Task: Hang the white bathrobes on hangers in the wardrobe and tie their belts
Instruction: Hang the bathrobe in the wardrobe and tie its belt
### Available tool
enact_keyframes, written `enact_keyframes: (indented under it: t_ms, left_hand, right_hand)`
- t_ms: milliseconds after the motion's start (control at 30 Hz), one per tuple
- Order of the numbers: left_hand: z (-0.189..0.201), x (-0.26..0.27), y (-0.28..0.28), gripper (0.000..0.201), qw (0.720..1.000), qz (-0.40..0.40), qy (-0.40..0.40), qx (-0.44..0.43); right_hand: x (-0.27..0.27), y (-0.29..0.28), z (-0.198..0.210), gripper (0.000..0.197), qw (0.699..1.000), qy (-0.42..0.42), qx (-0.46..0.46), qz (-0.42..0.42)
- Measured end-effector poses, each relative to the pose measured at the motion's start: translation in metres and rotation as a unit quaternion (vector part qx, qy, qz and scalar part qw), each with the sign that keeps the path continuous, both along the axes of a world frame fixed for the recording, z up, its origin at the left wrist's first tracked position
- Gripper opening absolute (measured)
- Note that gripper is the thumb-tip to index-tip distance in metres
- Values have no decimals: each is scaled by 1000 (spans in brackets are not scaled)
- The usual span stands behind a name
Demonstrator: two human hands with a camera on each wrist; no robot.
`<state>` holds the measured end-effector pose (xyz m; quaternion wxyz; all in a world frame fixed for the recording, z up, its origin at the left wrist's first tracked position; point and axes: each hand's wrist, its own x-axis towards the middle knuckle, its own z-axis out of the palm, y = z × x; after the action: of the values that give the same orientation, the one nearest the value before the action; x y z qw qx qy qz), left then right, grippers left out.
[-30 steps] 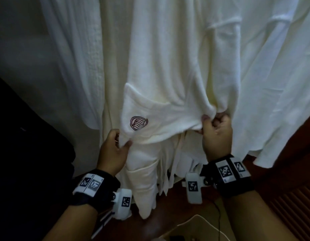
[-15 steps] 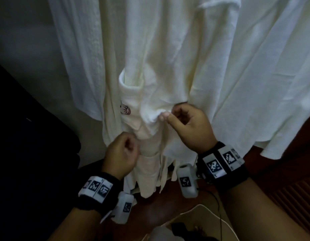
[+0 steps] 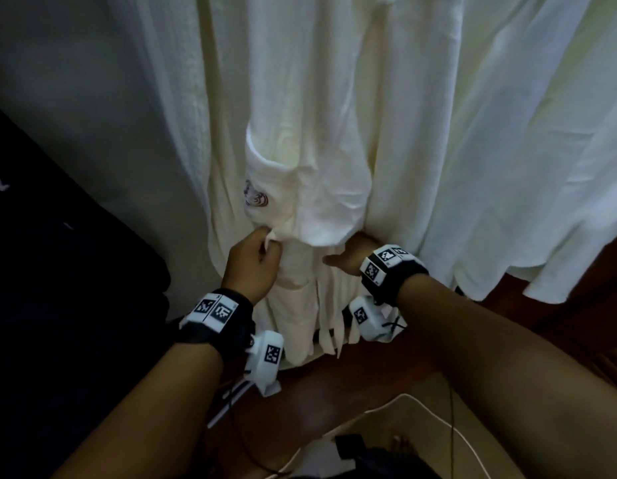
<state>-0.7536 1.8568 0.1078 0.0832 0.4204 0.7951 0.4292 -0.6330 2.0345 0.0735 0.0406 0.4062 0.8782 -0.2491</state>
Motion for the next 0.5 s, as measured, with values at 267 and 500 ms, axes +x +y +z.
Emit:
enact_keyframes:
  t_ms: [267,500]
  left_hand:
    - [6,5,-5,61,995,11,72,61]
    - [37,31,40,32,996,31,57,53]
  right_hand:
    - [16,-30,-39,39,977,191,-62,-67]
    - [89,-91,21,40,912,400,-87,-20]
